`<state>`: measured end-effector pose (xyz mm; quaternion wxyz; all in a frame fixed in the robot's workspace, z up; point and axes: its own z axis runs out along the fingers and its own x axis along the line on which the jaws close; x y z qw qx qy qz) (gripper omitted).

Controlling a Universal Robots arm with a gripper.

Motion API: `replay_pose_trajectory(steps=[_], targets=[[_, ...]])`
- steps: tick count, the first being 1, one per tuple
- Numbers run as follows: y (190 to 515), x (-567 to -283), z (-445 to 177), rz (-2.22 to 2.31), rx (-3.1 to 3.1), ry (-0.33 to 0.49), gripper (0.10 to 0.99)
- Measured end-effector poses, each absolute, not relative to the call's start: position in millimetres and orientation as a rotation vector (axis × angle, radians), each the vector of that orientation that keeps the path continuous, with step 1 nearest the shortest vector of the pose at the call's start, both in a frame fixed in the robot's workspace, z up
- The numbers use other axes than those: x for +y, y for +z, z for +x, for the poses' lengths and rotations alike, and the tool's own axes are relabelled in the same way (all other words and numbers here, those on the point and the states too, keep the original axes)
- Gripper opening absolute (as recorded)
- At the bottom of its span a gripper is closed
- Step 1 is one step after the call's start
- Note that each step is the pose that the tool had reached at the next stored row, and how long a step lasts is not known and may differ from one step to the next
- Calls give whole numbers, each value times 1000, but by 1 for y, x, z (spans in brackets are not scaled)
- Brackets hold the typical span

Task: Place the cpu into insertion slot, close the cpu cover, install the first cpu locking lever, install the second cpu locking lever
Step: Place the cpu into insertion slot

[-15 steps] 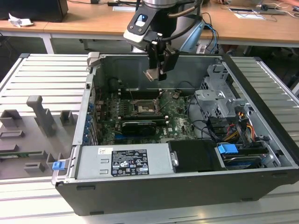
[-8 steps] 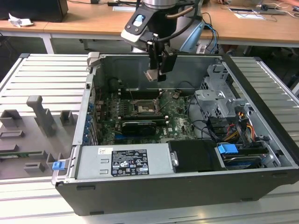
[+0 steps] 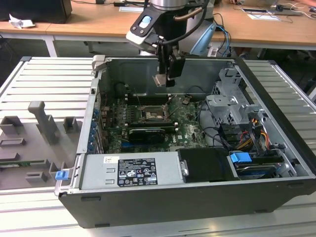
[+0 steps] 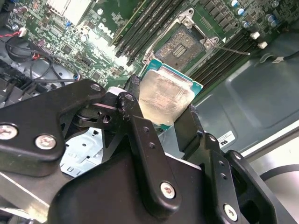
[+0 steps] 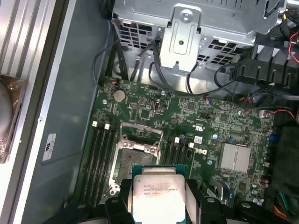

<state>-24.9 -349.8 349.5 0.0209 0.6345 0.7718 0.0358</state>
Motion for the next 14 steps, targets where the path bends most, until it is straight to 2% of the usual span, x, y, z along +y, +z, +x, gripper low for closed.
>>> replay_pose_trajectory(steps=[14], targets=[[342,-350,-25,2028,2340,108,541]])
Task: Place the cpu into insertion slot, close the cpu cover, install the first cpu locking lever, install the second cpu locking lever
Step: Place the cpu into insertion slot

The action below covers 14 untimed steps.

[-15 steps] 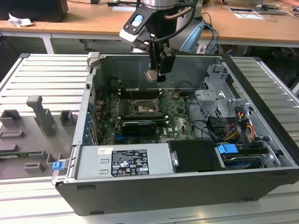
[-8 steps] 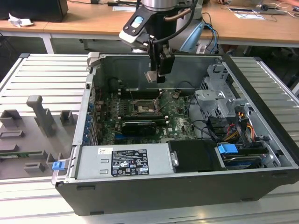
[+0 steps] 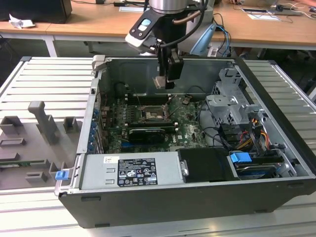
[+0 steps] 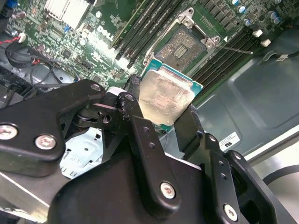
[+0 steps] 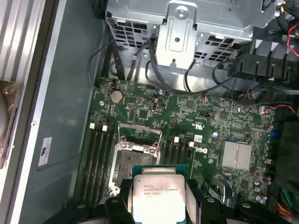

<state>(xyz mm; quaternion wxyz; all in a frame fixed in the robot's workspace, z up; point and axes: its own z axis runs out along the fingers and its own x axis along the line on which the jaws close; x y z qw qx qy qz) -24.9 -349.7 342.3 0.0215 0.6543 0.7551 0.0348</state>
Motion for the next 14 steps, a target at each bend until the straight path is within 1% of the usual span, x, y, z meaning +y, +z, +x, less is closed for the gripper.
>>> replay_pose_trajectory(steps=[5,14], targets=[[337,-350,-25,2103,2272,103,541],[327,-350,-25,2110,2266,103,541]])
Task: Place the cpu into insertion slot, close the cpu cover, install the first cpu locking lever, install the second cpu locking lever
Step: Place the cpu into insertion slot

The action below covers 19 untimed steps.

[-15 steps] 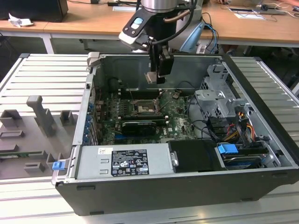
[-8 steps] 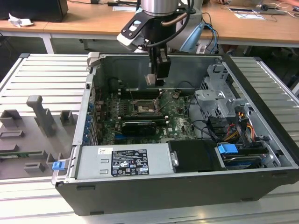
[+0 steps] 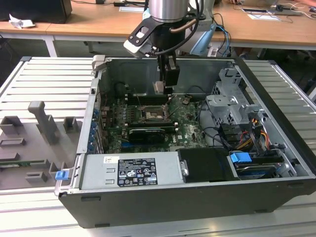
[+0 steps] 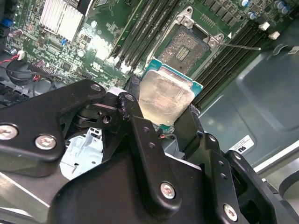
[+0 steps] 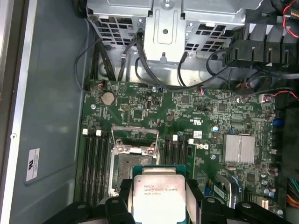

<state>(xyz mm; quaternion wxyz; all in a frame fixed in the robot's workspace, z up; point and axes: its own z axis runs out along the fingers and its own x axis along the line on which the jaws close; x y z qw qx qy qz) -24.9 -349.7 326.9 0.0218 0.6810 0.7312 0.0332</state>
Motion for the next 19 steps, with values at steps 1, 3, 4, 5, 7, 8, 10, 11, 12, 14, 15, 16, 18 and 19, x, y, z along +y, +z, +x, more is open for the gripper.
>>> replay_pose_trajectory(steps=[1,3,4,5,7,8,10,11,12,14,15,16,18,19], targets=[[326,-350,-25,2111,2265,103,541],[325,-350,-25,2111,2265,103,541],[324,-350,-25,2112,2264,103,541],[323,-350,-25,2112,2264,103,541],[321,-350,-25,2112,2264,102,541],[319,-350,-25,2113,2264,102,541],[316,-350,-25,2114,2266,99,541],[315,-350,-25,2114,2266,99,541],[315,-350,-25,2114,2266,98,541],[312,-350,-25,2115,2267,97,541],[312,-350,-25,2115,2267,97,541],[310,-350,-25,2116,2268,96,541],[309,-350,-25,2116,2268,95,541],[309,-350,-25,2116,2268,95,541]])
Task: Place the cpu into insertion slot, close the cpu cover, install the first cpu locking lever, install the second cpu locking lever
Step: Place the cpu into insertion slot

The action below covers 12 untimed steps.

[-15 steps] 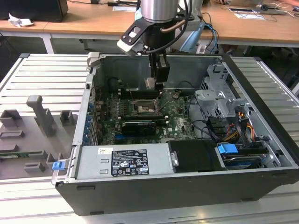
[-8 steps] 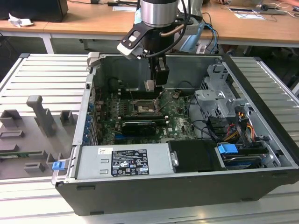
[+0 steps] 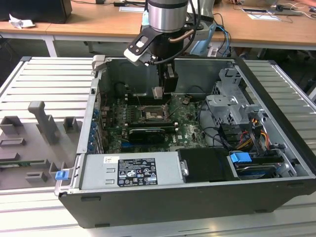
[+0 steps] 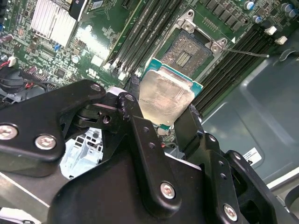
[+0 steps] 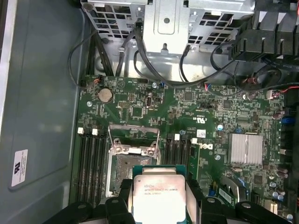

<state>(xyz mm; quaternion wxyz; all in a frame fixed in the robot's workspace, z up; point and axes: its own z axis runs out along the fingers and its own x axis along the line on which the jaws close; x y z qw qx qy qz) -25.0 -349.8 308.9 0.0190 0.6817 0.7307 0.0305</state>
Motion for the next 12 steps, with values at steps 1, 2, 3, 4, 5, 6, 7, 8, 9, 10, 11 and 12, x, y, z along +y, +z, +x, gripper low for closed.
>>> replay_pose_trajectory(steps=[1,2,3,4,5,6,7,8,9,10,11,12], targets=[[308,-350,-25,2116,2268,95,541],[308,-350,-25,2116,2268,94,541],[308,-350,-25,2116,2268,94,541],[308,-350,-25,2116,2268,94,541],[308,-350,-25,2116,2269,95,541],[307,-350,-25,2117,2269,96,541],[305,-350,-25,2117,2269,95,541],[304,-350,-25,2117,2268,95,541],[303,-350,-25,2121,2265,95,541],[301,-349,-25,2126,2260,95,541],[299,-349,-25,2128,2257,95,541],[297,-349,-25,2129,2257,95,541]])
